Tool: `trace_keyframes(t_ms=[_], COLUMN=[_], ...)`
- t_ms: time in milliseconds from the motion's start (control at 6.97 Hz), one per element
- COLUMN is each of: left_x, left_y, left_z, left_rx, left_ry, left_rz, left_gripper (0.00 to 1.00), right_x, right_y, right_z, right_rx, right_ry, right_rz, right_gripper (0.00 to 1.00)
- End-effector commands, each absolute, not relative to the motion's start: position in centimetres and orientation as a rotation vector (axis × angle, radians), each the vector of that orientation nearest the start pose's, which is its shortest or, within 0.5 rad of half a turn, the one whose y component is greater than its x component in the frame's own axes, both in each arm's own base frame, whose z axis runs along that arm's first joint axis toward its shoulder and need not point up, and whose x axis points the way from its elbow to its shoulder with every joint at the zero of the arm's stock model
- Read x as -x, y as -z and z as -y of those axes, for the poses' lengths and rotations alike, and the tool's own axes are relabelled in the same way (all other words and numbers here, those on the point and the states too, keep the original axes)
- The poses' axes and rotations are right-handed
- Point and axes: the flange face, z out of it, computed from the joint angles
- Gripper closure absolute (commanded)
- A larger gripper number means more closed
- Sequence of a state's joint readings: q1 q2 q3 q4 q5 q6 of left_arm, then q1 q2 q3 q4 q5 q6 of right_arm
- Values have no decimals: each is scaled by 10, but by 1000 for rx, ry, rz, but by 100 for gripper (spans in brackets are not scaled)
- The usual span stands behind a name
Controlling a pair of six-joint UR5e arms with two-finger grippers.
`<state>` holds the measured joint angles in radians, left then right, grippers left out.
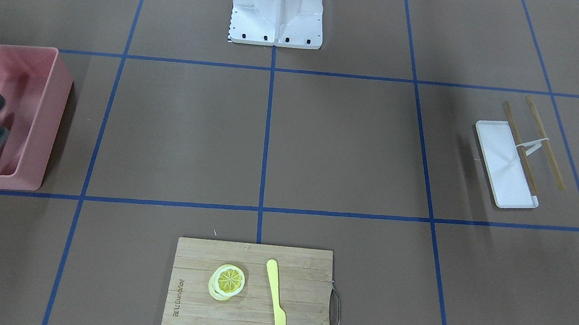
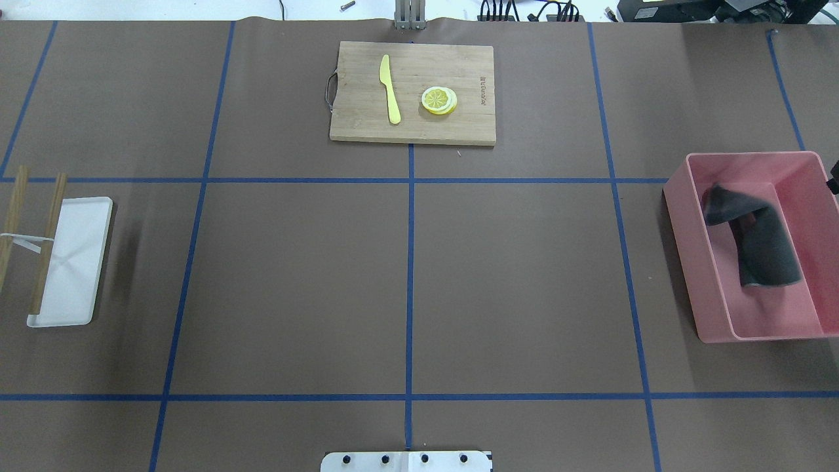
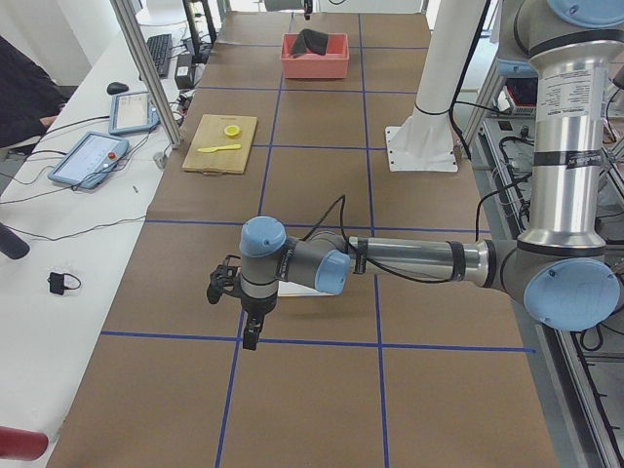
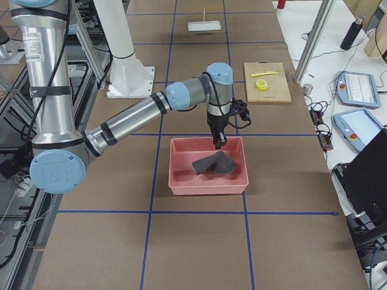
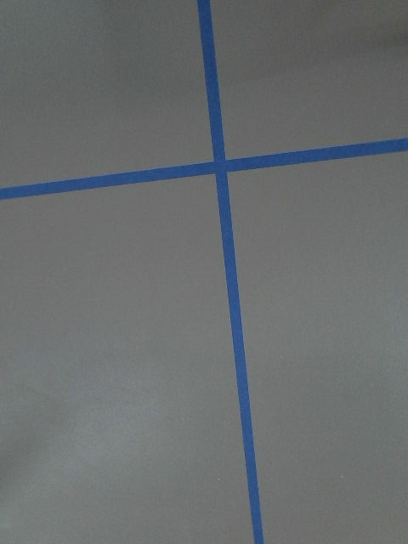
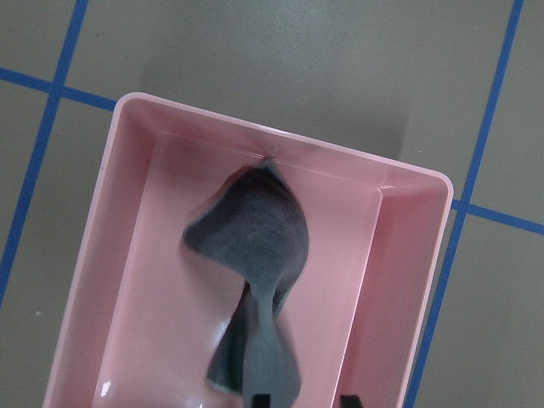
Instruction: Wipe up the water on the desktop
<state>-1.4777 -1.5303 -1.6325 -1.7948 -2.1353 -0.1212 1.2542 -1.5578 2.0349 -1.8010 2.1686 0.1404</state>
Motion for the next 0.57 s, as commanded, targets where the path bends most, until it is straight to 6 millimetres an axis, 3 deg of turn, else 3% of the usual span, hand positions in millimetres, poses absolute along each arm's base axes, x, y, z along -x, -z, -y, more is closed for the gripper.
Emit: trace_keyframes(t_ms=[0,143,430], left_x=[34,32,48], left_y=[-633,-632,-628], left_z=[498,497,492], left_rx=[-183,-182,-182], left_ry=[-44,-48,-14], left_rz=[-586,-609,-688], left_gripper=[1,1,1], right_x=[71,58,-8], right_y=[-474,-459,-490], right_z=[467,476,492], right_rx=[-80,-115,-113], right_ry=[231,205,61], right_rz=[629,641,744], right_gripper=[0,0,0])
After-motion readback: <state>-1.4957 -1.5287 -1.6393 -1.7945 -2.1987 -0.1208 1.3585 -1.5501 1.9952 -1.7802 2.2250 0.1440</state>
